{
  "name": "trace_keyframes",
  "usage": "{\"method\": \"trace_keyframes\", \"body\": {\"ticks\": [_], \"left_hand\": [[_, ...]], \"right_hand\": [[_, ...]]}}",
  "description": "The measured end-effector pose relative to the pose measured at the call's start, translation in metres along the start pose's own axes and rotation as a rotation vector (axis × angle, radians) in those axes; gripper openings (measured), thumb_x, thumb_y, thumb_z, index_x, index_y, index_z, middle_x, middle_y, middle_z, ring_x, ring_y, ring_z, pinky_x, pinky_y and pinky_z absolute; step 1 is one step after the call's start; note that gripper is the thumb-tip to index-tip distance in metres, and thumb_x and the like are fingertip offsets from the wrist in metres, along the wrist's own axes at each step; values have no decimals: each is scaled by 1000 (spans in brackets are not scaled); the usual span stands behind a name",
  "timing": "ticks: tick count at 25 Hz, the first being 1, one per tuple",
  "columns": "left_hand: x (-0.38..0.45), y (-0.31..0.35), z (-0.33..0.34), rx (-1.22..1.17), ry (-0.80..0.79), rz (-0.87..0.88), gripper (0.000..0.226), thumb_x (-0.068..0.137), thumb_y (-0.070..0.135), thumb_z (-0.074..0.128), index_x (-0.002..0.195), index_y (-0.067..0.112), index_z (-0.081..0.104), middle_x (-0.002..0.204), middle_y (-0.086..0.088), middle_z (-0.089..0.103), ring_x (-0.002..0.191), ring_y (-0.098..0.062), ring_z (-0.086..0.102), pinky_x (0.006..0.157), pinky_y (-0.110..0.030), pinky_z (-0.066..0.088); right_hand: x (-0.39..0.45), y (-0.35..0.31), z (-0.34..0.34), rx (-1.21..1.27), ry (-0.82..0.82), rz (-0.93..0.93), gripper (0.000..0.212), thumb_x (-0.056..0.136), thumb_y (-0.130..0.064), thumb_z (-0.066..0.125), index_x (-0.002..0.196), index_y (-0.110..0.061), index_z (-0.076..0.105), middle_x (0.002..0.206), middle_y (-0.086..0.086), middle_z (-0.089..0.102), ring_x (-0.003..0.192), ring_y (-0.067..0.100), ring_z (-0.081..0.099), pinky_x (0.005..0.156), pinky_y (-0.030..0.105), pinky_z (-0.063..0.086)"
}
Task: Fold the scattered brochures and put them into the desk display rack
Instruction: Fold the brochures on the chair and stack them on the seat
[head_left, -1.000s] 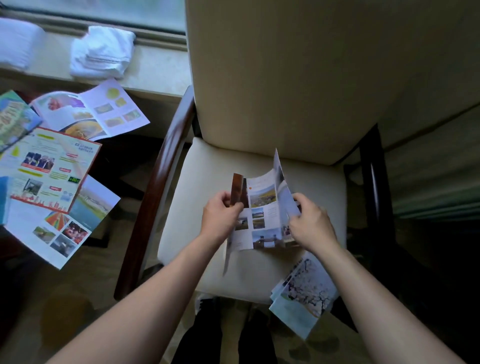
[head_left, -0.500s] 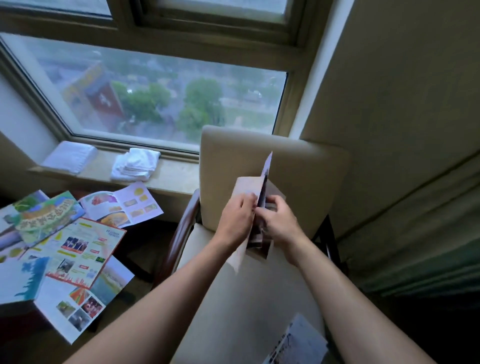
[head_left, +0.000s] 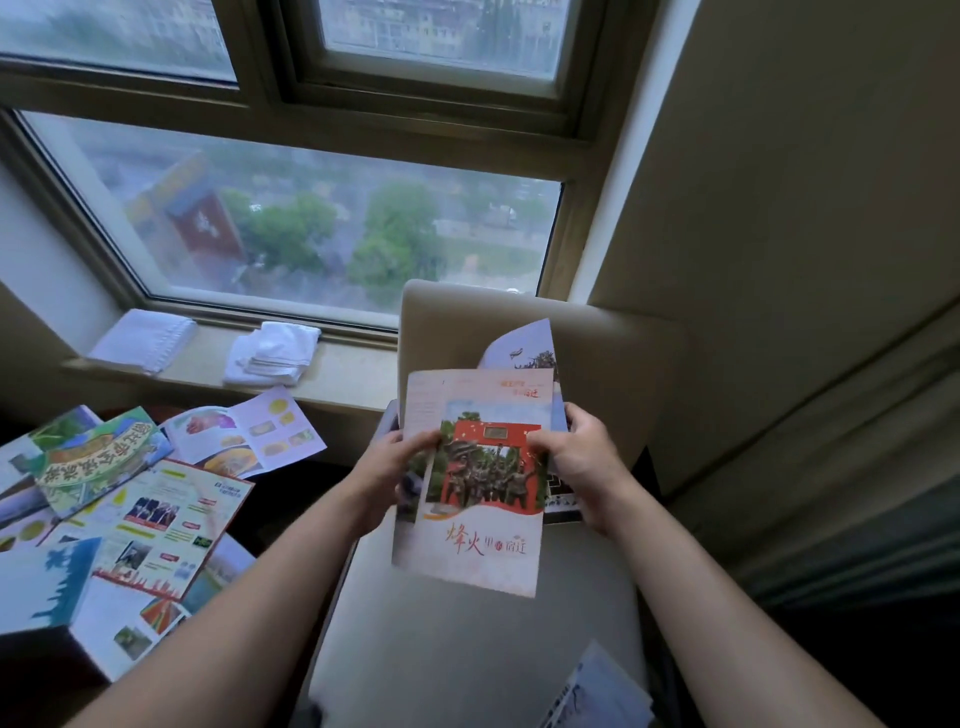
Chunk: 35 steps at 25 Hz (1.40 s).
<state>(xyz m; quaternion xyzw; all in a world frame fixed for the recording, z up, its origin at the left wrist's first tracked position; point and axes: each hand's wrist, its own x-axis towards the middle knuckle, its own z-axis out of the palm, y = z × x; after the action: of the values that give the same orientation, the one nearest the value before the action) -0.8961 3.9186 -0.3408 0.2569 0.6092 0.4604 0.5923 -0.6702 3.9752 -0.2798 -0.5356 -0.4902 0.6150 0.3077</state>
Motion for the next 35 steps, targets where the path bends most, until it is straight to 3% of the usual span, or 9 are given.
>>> {"method": "trace_keyframes", "body": {"ticks": [2, 6, 10, 14, 19, 21, 25, 28, 35], "left_hand": [[-3, -8, -7, -104, -154, -65, 66, 76, 48, 75, 131, 14, 61, 102, -14, 76, 74, -24, 75, 61, -33, 59], [-3, -19, -2, -94, -304, -85, 48, 81, 68, 61, 121, 42, 68, 123, -8, 71, 114, -30, 68, 100, -57, 50], [-3, -19, 8, -75, -399, -100, 49, 86, 55, 66, 129, 31, 62, 124, -13, 69, 114, -33, 67, 91, -45, 55], [7, -19, 10, 37, -138, -132, 37, 87, 25, 65, 119, 7, 59, 98, -11, 78, 91, -25, 76, 72, -36, 59], [8, -19, 0, 507, 209, 138, 13, 95, 25, 56, 88, 30, 66, 75, 16, 72, 83, -14, 71, 56, -16, 46], [4, -20, -1, 690, 339, 286, 17, 93, 23, 58, 101, 38, 58, 84, 23, 62, 84, -11, 66, 57, -13, 41], [1, -20, -5, 892, 423, 527, 80, 91, 7, 56, 152, 41, 17, 116, 1, 49, 81, -23, 60, 66, -40, 54], [2, -18, -8, 1176, 432, 610, 59, 88, 3, 55, 142, 24, 44, 122, -11, 49, 83, -37, 65, 63, -46, 55], [8, -12, -31, 562, 569, 154, 39, 84, -2, 57, 121, 13, 56, 125, -9, 56, 108, -24, 57, 94, -40, 51]], "right_hand": [[0, 3, -1, -23, 5, 2, 23, 88, -8, 68, 110, -15, 65, 99, 3, 79, 84, 20, 78, 64, 33, 61], [-2, 14, 1, -62, 45, 23, 28, 90, -18, 73, 116, -19, 61, 105, 4, 75, 85, 20, 77, 68, 37, 64], [-3, 21, 9, -146, 45, 36, 32, 90, -26, 74, 118, -17, 62, 106, 4, 74, 87, 19, 76, 68, 37, 64], [-3, 23, 6, -161, 59, 34, 15, 91, -29, 71, 103, -19, 67, 90, 0, 78, 74, 16, 77, 58, 31, 61], [-6, 27, -14, -513, 126, -7, 13, 90, -14, 57, 99, -22, 63, 92, 1, 72, 83, 23, 70, 67, 37, 57], [-8, 27, -19, -672, 140, -19, 21, 87, -10, 50, 103, -21, 58, 94, 4, 69, 84, 28, 65, 66, 37, 52], [-11, 23, -22, -867, 112, -50, 37, 89, -8, 45, 122, -24, 48, 104, 7, 67, 88, 32, 65, 69, 41, 57], [-12, 19, -23, -921, 111, -83, 40, 90, -8, 45, 127, -24, 45, 109, 11, 67, 92, 36, 65, 76, 49, 58], [-15, 5, -32, -964, 165, -126, 50, 86, -9, 45, 131, -32, 43, 95, 3, 62, 80, 31, 59, 64, 34, 46]]}}
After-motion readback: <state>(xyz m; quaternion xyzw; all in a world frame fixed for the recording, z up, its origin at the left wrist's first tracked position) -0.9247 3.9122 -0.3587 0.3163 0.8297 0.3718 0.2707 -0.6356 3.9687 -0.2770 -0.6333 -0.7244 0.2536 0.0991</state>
